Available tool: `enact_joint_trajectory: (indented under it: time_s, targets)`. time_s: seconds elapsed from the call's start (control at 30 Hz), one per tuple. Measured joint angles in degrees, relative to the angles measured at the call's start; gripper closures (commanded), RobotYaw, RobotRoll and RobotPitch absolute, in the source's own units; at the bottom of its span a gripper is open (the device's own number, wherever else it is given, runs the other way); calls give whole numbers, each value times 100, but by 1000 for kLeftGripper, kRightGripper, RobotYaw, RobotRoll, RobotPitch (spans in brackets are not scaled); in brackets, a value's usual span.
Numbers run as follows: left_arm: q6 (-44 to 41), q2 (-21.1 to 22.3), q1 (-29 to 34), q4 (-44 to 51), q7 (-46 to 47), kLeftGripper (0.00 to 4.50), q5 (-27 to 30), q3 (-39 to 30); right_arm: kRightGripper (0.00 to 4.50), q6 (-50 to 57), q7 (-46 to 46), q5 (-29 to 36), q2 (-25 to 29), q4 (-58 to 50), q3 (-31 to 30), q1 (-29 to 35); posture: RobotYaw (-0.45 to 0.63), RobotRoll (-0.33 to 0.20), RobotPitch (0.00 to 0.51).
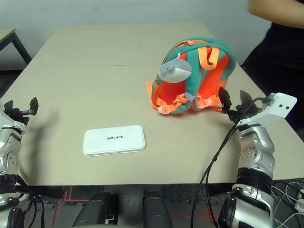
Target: Put the pencil case into the backpack and zip it.
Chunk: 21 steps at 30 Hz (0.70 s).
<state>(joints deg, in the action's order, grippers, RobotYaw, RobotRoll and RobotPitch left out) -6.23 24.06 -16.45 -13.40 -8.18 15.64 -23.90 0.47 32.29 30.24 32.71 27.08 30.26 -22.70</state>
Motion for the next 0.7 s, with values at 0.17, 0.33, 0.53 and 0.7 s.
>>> enact_joint_trajectory:
  time_s: [0.17, 0.33, 0.53, 0.7]
  targets:
    - [-41, -37, 44, 54, -4, 0, -1, 22, 59, 12, 31, 0, 69, -1, 0, 0, -31, 0, 119]
    - [-398, 189, -51, 219, -310, 0, 145, 56, 59, 378, 40, 144, 433, -240, 84, 31, -54, 0, 117]
    - [-1831, 1406, -1223, 189, -1526, 0, 1244, -231, 59, 3053, 85, 1458, 1410, -1164, 667, 396, -34, 0, 96]
    - [-4208, 2122, -1677, 141, -2237, 0, 2405, -319, 59, 5488, -143, 2825, 1713, -1779, 943, 496, -45, 0, 105]
